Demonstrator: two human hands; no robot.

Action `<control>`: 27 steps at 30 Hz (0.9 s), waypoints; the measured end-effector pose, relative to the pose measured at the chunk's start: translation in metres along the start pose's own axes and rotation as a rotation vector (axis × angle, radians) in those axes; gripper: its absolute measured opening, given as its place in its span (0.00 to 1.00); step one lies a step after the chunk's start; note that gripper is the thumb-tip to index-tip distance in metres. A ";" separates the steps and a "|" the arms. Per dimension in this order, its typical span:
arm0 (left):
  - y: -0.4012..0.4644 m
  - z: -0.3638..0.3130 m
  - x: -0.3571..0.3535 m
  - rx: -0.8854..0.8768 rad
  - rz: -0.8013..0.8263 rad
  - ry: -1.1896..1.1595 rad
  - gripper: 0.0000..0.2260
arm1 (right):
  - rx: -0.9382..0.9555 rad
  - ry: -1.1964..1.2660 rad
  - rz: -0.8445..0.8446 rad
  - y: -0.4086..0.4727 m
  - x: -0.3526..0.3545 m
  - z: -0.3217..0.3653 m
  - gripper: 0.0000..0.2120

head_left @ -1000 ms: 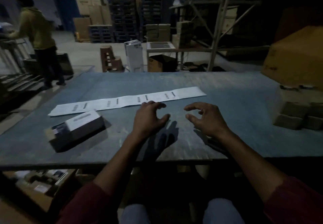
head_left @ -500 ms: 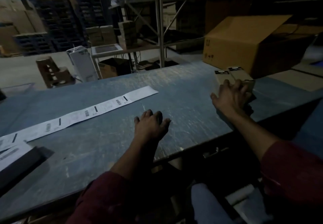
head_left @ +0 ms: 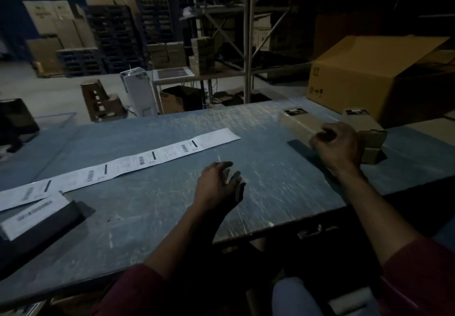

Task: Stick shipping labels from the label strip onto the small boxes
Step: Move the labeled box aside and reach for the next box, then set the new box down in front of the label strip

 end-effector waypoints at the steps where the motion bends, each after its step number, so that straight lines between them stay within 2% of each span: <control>1: 0.001 0.007 0.012 0.040 -0.039 -0.094 0.18 | 0.026 0.072 0.073 -0.008 -0.010 0.008 0.19; 5: 0.003 0.027 0.089 0.037 -0.364 -0.202 0.08 | 0.275 0.303 0.364 -0.048 -0.056 0.058 0.22; 7: 0.002 0.033 0.128 0.027 -0.490 -0.217 0.07 | 0.344 0.403 0.541 -0.069 -0.081 0.081 0.24; 11: 0.005 0.052 0.185 0.059 -0.581 -0.238 0.06 | 0.377 0.503 0.835 -0.102 -0.125 0.103 0.28; 15: 0.016 0.086 0.204 0.135 -0.541 -0.260 0.06 | 0.386 0.477 0.963 -0.114 -0.148 0.109 0.27; 19: 0.041 0.110 0.194 0.161 -0.411 -0.276 0.02 | 0.336 0.447 1.196 -0.103 -0.156 0.122 0.20; 20: 0.051 0.113 0.189 0.161 -0.374 -0.269 0.03 | 0.333 0.413 1.167 -0.092 -0.161 0.129 0.18; 23: 0.081 0.115 0.171 0.163 -0.256 -0.213 0.06 | 0.417 0.240 0.921 -0.047 -0.194 0.158 0.09; 25: 0.103 0.118 0.155 0.168 -0.142 -0.172 0.04 | 0.510 0.046 0.882 -0.030 -0.237 0.171 0.10; 27: 0.120 0.119 0.133 0.174 0.044 -0.115 0.07 | 0.541 -0.107 0.932 -0.018 -0.288 0.172 0.15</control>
Point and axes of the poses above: each hand's wrist, its own y-axis towards the middle knuckle, its own x-axis out of the back of the hand, z = x × y, the point moved 8 cm from there along y, towards the middle knuckle, and after that the axes turned 5 degrees about -y, right-handed, at the moved point
